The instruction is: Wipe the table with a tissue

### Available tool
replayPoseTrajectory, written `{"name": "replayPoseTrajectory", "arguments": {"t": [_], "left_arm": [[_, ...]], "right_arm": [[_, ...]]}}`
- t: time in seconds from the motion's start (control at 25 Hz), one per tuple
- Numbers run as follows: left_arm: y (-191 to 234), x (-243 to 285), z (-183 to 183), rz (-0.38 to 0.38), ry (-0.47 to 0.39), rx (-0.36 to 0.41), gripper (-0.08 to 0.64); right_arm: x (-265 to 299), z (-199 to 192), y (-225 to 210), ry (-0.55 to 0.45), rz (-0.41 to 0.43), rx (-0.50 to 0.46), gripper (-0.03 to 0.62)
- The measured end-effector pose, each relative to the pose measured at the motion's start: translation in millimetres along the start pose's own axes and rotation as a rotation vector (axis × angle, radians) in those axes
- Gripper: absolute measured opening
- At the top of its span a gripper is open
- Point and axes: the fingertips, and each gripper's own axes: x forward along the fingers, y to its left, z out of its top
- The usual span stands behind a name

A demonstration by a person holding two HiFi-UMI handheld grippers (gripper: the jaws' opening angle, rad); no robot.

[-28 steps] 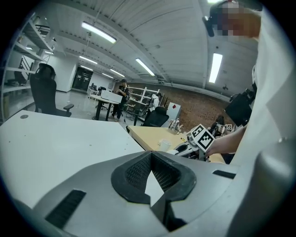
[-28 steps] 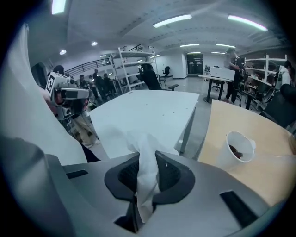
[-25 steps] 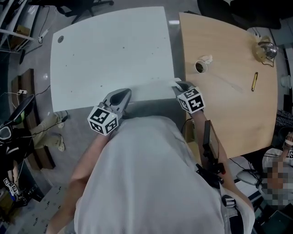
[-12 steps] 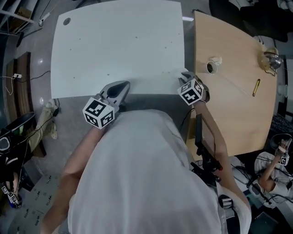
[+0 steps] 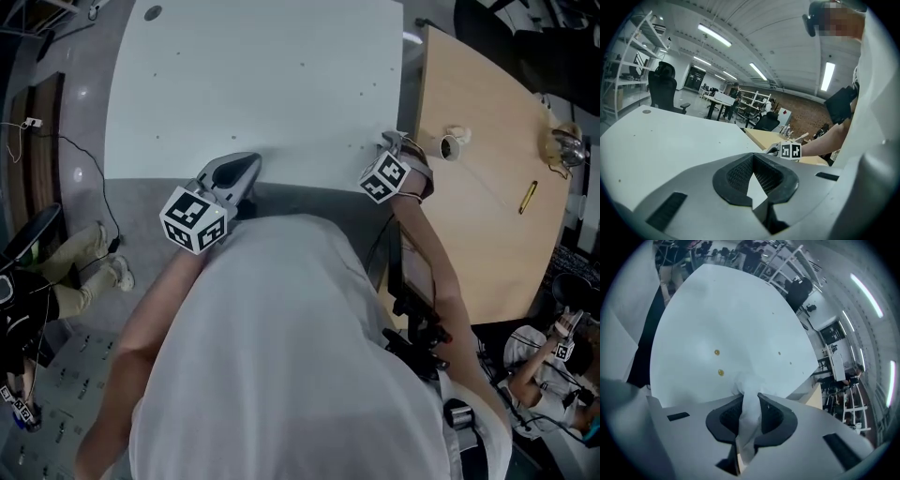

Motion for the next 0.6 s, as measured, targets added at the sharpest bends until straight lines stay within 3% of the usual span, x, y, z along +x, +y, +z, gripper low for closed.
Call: {"name": "replayPoseTrajectory", "arguments": {"t": [0.24,0.6], "left_arm": [[7,1,3,-0.006,-0.007,-0.012,0.006],[11,-4,0,-0.013,-0.006,-0.022,0.005]], "right_arm": [[-8,16,11,0.025,-0.060,-0.270,0.044],[-22,28,37,0.003,-0.053,-0.421,0.044]]}}
